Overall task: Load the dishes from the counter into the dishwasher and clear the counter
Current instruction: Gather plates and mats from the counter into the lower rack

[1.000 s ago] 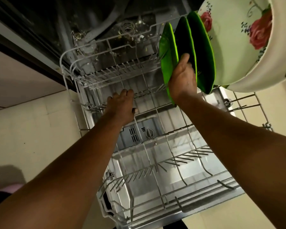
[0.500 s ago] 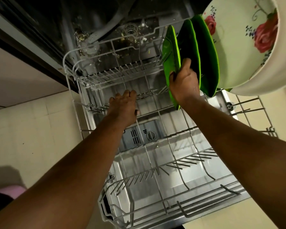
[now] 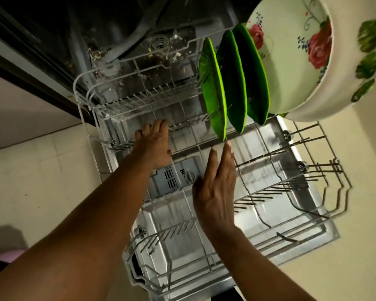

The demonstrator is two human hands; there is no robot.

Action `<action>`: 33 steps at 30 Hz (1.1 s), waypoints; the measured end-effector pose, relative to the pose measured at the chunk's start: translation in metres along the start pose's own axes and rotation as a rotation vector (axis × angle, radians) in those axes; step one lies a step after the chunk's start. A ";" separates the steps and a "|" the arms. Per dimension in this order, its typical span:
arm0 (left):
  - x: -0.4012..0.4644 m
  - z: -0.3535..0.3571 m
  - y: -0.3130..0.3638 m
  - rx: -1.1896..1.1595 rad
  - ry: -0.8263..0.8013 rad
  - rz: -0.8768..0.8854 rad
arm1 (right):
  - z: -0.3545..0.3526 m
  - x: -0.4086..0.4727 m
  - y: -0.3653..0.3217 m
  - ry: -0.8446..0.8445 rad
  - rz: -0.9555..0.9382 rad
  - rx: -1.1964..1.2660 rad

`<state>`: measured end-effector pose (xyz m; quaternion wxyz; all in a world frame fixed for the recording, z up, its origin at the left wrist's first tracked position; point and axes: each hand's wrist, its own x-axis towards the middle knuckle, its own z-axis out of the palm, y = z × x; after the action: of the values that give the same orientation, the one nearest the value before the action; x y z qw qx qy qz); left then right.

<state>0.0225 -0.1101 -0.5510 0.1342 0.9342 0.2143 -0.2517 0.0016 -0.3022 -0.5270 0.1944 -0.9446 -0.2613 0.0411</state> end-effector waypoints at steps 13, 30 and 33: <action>-0.176 0.038 0.020 -0.267 0.049 -0.089 | -0.079 -0.074 0.008 -0.256 -0.003 -0.173; -0.361 -0.239 0.025 -0.065 0.154 0.027 | -0.332 -0.063 -0.126 -0.312 -0.287 -0.308; -0.400 -0.264 0.022 -0.036 0.202 0.054 | -0.365 -0.075 -0.153 -0.309 -0.339 -0.321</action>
<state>-0.1715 -0.1677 -0.1159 0.1354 0.9576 0.2061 -0.1488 -0.0706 -0.3459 -0.1332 0.0040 -0.8887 -0.4452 0.1097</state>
